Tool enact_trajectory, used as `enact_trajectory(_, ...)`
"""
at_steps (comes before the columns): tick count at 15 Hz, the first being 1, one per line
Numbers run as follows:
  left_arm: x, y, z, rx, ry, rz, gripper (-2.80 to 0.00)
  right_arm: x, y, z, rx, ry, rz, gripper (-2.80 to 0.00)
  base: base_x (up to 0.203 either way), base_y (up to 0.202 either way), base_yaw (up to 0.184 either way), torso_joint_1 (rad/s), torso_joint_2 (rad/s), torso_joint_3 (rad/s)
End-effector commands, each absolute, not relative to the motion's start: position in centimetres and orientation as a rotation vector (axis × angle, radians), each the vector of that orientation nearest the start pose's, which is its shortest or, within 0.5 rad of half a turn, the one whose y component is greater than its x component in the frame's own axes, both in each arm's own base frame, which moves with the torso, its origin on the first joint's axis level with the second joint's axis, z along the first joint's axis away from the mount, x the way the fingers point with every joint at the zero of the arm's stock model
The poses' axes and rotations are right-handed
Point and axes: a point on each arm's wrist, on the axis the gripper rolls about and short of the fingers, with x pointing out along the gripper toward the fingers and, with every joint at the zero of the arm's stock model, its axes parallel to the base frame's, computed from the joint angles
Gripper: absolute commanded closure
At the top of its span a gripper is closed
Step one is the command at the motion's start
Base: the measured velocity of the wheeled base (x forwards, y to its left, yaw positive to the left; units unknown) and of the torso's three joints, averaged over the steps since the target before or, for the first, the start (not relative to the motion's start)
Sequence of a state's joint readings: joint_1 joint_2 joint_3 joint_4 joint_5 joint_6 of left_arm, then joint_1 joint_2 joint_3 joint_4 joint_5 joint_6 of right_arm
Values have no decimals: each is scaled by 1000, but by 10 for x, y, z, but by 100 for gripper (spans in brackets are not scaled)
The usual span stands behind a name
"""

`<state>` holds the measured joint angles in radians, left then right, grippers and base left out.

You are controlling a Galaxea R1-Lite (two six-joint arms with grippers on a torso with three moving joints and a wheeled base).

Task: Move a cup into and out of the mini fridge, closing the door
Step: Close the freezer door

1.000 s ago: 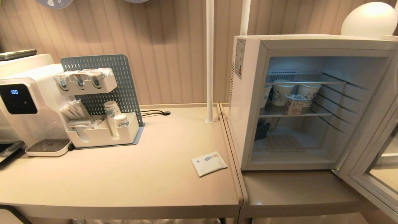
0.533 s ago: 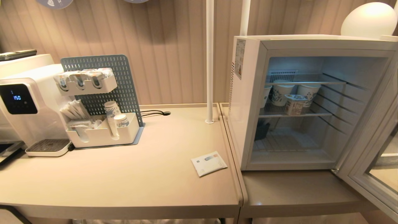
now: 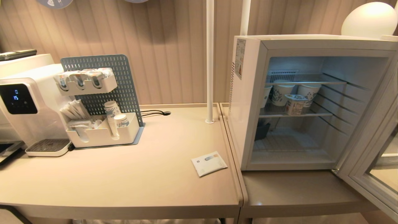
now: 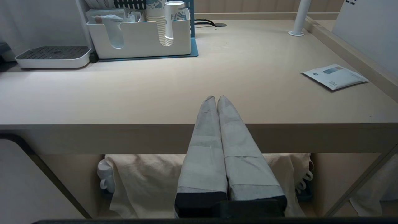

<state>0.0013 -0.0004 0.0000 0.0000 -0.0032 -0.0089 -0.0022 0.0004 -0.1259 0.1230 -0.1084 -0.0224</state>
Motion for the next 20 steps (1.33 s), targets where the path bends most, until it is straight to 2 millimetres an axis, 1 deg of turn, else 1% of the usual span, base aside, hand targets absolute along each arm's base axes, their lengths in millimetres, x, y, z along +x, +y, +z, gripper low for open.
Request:
enact_trajectory(1, -23, 0, 75, -9, 2, -2, 0, -21, -1, 71, -73, 12, -37, 0, 0, 0, 0, 0, 0, 0)
enact_trajectory(3, -23, 0, 75, -9, 2, -2, 0, -25, 0, 74, -89, 48, 13, 0, 0, 0, 0, 0, 0, 0)
enact_trajectory(5, -23, 0, 75, -9, 0, -2, 0, -24, 0, 75, -47, 35, 10, 0, 0, 0, 0, 0, 0, 0)
enact_trajectory(11, -23, 0, 75, -9, 2, -2, 0, -24, 0, 75, -47, 37, 10, 0, 0, 0, 0, 0, 0, 0)
enact_trajectory(20, -23, 0, 76, -9, -1, -2, 0, -24, 0, 75, -46, 37, 9, 0, -185, 0, 0, 3, 2, 3)
